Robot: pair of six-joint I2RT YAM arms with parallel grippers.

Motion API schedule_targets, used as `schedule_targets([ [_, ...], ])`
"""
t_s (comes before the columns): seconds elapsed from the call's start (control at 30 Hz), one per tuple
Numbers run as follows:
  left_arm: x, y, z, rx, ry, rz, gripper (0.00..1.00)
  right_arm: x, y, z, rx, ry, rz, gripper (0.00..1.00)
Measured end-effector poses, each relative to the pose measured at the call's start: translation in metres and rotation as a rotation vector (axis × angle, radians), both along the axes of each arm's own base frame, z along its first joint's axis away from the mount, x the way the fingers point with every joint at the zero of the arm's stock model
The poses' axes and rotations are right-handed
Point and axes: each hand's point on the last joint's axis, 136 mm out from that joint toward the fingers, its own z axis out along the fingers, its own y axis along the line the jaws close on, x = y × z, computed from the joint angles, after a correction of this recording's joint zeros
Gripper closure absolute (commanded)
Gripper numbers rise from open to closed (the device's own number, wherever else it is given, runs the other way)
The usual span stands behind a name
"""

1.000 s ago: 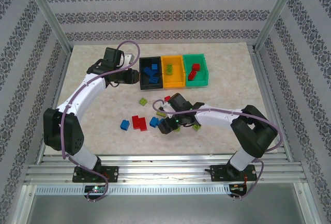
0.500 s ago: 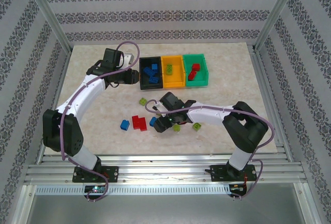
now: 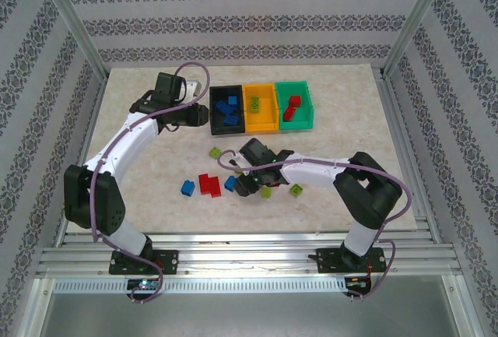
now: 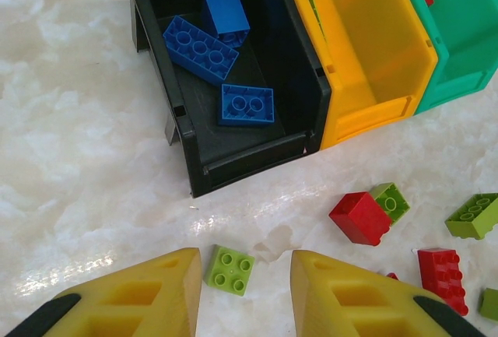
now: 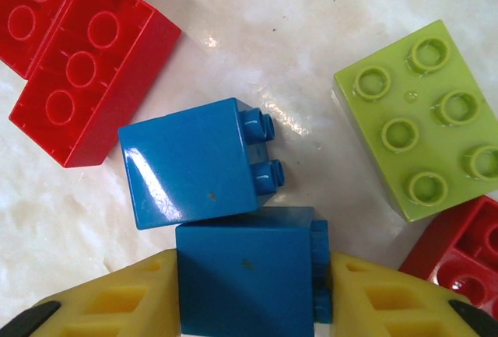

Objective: Sort the legos into containers by color
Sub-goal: Pick up the lego from the bottom-center of the table, then place the lego in the container.

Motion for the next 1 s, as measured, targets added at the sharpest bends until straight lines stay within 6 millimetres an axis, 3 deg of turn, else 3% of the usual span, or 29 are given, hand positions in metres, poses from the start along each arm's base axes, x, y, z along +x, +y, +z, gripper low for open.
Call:
schedule_targets([
  [0.13,-0.001,0.0,0.006,-0.003,-0.014,0.0,0.65,0.002,-0.001,0.012,0.02,-0.009,-0.009,0.59],
  [0.23,-0.003,0.001,0.008,-0.003,-0.026,0.002,0.65,0.014,0.002,0.031,0.073,-0.025,-0.027,0.59],
  [0.47,-0.004,0.008,0.011,0.01,-0.05,0.024,0.67,0.097,0.007,0.098,0.235,-0.129,-0.168,0.59],
  [0.57,-0.002,0.015,0.014,0.017,-0.068,0.045,0.67,0.139,0.013,0.116,0.286,-0.169,-0.226,0.59],
  [0.67,0.0,0.02,0.014,0.024,-0.079,0.062,0.67,0.176,0.02,0.119,0.311,-0.184,-0.272,0.56],
  [0.83,0.002,0.027,0.013,0.041,-0.082,0.086,0.65,0.227,0.031,0.105,0.319,-0.179,-0.331,0.38],
  [1.0,0.002,0.029,0.013,0.049,-0.083,0.093,0.62,0.228,0.025,0.093,0.308,-0.146,-0.348,0.37],
])
